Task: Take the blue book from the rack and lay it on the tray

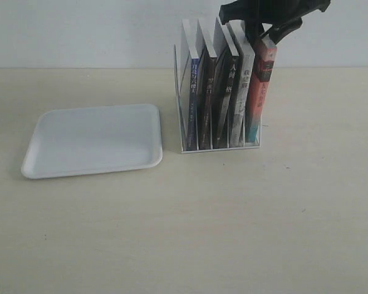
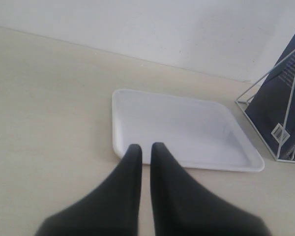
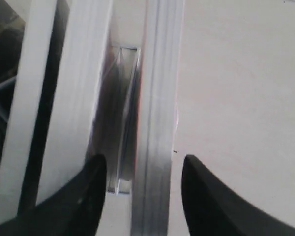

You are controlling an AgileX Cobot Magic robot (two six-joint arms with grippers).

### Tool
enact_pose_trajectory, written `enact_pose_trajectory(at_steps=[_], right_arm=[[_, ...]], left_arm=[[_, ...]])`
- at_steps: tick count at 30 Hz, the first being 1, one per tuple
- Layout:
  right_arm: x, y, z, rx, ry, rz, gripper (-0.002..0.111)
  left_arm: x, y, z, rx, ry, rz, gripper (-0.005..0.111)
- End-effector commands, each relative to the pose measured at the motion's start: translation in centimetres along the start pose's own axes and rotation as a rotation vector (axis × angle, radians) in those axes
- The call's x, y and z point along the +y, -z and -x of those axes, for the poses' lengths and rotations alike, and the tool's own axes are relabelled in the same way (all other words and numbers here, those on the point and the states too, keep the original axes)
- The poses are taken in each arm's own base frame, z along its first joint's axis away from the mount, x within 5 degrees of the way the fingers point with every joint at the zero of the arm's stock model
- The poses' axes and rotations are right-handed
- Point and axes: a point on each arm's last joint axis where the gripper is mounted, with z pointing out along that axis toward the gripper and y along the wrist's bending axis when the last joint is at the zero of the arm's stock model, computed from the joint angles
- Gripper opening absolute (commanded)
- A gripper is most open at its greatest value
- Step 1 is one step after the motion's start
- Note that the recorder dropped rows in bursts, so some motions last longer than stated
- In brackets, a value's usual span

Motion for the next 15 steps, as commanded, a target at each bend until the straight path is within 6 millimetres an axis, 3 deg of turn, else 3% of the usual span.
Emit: enact_pose_trajectory(at_steps=[1, 8, 11, 13, 15], right_arm=[[-0.1, 2.0, 0.2, -0.031, -0.023, 0.002, 0.048], [-0.1, 8.1, 1.4, -0.177, -0.058, 0.051, 0.044], [0.5, 9.7, 1.4, -0.204, -0.071, 0.131, 0.044], [1.0, 9.9, 1.3, -0.201, -0.061, 0.184, 0.037], [1.2, 9.8, 1.3, -0.197, -0.048, 0.209, 0.022]], left_arm=[[0.0, 0.0, 0.0, -0.006, 0.006, -0.006, 0.006], [0.0, 0.0, 0.0, -0.006, 0.006, -0.006, 0.006], [0.0, 0.0, 0.0, -0.006, 0.006, -0.006, 0.006], [0.0, 0.0, 0.0, -0.006, 0.006, -0.006, 0.006], [0.0, 0.0, 0.0, -0.006, 0.006, -0.006, 0.006]])
